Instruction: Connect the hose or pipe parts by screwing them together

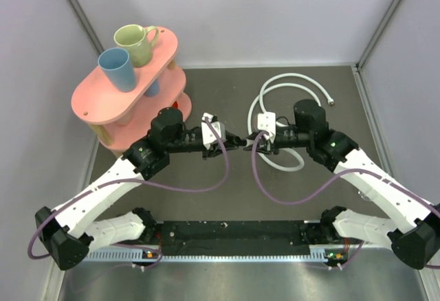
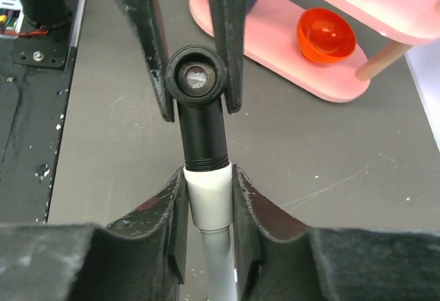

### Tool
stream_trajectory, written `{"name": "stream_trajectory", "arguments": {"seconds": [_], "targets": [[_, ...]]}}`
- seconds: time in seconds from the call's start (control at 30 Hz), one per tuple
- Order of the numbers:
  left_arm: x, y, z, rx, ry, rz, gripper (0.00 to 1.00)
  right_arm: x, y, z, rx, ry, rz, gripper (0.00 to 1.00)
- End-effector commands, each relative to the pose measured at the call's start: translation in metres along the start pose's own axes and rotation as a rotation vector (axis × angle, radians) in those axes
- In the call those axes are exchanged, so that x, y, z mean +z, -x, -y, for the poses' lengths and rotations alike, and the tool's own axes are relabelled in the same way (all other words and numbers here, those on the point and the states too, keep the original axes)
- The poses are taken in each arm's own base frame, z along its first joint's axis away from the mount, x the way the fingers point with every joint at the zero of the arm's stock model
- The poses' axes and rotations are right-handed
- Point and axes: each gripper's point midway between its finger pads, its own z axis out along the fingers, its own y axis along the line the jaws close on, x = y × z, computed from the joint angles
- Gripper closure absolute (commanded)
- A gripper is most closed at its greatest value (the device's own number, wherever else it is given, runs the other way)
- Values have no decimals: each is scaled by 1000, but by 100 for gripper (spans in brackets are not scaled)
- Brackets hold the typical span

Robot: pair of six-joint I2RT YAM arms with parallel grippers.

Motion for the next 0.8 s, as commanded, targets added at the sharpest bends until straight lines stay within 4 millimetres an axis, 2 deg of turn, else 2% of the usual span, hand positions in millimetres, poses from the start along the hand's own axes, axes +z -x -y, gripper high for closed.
{"name": "stream_trajectory", "arguments": {"seconds": [0.0, 0.03, 0.07, 0.1, 0.13, 0.17, 0.2, 0.23, 0.27, 0.33, 0.37, 0.43, 0.5, 0.53, 0.57, 0.6, 0.63, 0.77], "targets": [[3, 24, -10, -87, 95, 120, 100, -17, 45, 31, -77, -180, 112, 64], [2, 27, -14, -139, 123, 138, 100, -20, 45, 32, -87, -208, 114, 56], [-1, 29, -24, -271, 187, 154, 100, -21, 38, 36, -100, -255, 112, 49], [-3, 32, -32, -347, 232, 168, 100, -30, 43, 38, -125, -293, 128, 39], [-4, 32, -39, -424, 274, 171, 100, -32, 43, 38, -139, -310, 132, 36], [-9, 36, -56, -583, 365, 192, 100, -33, 34, 41, -148, -342, 114, 32], [-11, 37, -61, -665, 394, 192, 100, -36, 39, 44, -172, -368, 128, 28], [-13, 26, -59, -768, 411, 140, 100, -40, 37, 44, -211, -380, 120, 27], [-17, 38, -69, -882, 430, 167, 100, -40, 38, 46, -243, -401, 124, 27], [-21, 34, -69, -1033, 449, 126, 100, -49, 47, 50, -330, -465, 143, 26], [-23, 45, -74, -1128, 449, 158, 100, -47, 44, 48, -347, -482, 140, 26], [-20, 55, -68, -1253, 384, 189, 100, -53, 56, 51, -425, -531, 168, 26], [-19, 65, -60, -1320, 311, 222, 100, -50, 60, 46, -466, -532, 173, 26], [-17, 64, -57, -1400, 289, 236, 100, -53, 61, 50, -496, -562, 156, 26], [-17, 72, -56, -1416, 255, 269, 100, -52, 60, 53, -509, -578, 142, 26], [-17, 74, -52, -1446, 224, 270, 100, -47, 63, 50, -530, -582, 141, 26], [-15, 74, -49, -1495, 199, 271, 100, -53, 66, 57, -581, -641, 118, 26], [-14, 75, -44, -1569, 162, 274, 100, -44, 66, 56, -630, -640, 88, 25]]}}
